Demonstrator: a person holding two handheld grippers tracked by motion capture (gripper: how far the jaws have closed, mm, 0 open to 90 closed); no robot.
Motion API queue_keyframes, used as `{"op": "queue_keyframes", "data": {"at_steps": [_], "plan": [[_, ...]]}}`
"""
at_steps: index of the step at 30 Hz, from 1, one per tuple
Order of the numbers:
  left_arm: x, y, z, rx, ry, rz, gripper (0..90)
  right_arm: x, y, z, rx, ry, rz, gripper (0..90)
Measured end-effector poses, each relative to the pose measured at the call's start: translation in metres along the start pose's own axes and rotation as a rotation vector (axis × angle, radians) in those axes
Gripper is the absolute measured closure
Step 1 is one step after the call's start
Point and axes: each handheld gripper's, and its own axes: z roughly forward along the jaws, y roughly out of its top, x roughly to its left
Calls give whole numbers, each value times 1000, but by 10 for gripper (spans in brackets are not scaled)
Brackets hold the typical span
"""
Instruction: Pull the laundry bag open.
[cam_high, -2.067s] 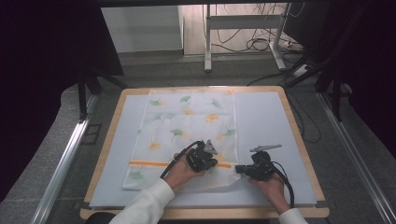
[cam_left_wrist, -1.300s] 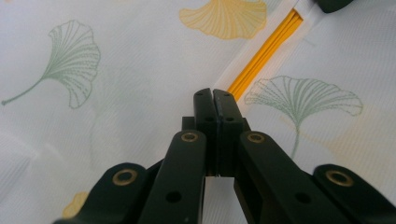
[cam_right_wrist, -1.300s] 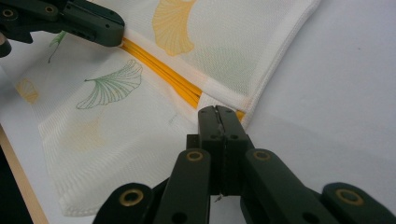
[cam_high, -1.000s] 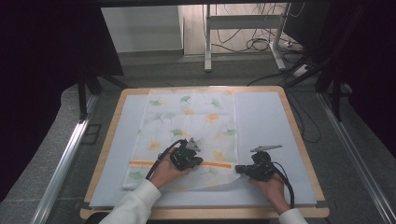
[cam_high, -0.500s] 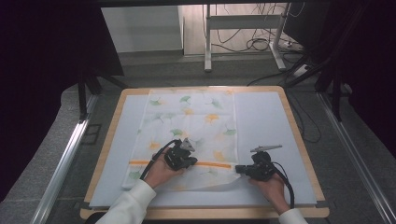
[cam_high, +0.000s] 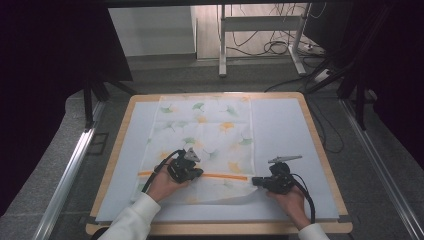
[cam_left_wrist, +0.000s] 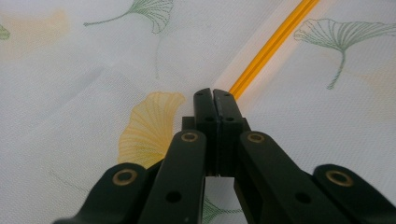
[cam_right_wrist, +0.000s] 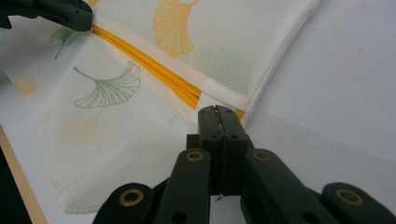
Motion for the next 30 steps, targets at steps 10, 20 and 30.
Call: {"op": "queue_keyframes", "data": {"at_steps": [10, 20, 30], "plan": [[2, -2, -2, 8, 15, -6, 900, 0, 0, 0, 1, -1, -2, 897], [9, -11, -9, 15, 21, -24, 900, 0, 0, 0, 1, -2, -1, 897], [20, -26, -21, 14, 30, -56, 900, 1, 0, 0, 0, -2, -4, 897]]}}
